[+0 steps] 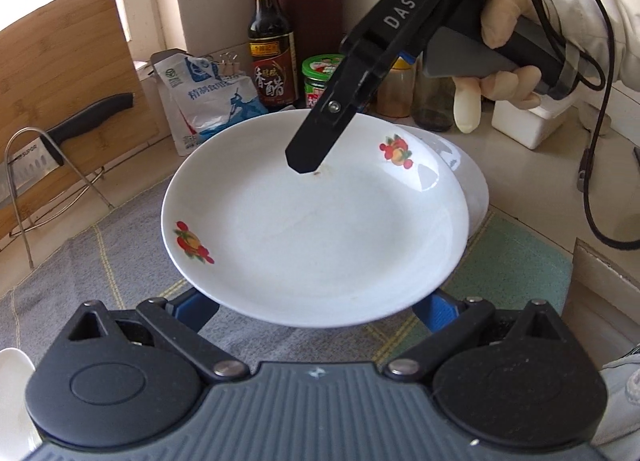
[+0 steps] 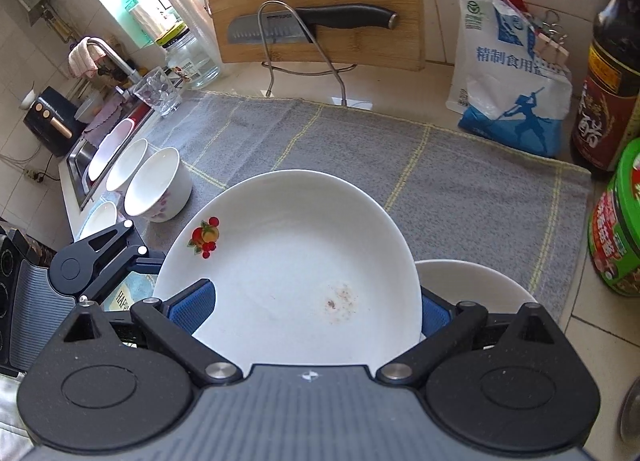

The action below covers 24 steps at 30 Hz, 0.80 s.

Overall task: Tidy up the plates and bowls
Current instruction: 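Lift the plate with the right tool and carry it toward the plate stack, then lower the held plate with the right tool onto the plate stack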

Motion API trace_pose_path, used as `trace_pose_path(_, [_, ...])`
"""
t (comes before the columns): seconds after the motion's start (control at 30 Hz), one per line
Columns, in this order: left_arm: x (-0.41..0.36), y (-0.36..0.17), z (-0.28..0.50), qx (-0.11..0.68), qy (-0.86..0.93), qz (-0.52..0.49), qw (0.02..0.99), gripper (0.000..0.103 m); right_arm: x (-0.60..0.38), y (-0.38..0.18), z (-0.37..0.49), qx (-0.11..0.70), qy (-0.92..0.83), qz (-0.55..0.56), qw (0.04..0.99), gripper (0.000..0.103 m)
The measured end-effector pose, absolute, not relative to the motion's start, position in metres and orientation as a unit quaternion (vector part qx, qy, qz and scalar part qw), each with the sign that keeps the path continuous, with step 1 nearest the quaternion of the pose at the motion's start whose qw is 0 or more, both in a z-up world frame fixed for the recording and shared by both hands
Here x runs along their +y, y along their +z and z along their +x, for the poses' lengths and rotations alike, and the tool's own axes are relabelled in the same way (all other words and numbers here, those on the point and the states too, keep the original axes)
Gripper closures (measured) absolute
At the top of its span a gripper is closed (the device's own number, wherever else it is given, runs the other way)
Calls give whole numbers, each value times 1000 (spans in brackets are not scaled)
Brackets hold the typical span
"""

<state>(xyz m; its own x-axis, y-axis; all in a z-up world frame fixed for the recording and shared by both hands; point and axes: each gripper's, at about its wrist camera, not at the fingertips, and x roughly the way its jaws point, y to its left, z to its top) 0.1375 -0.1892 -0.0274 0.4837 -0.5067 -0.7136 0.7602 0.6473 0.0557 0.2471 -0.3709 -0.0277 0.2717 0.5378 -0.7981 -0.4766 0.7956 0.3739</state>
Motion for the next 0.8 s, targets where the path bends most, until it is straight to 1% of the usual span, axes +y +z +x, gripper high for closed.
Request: trace_pose_path(0.8, [-227,-40,146,347,-432,221,803,2,-434,-45,223,513,260,82,814,0])
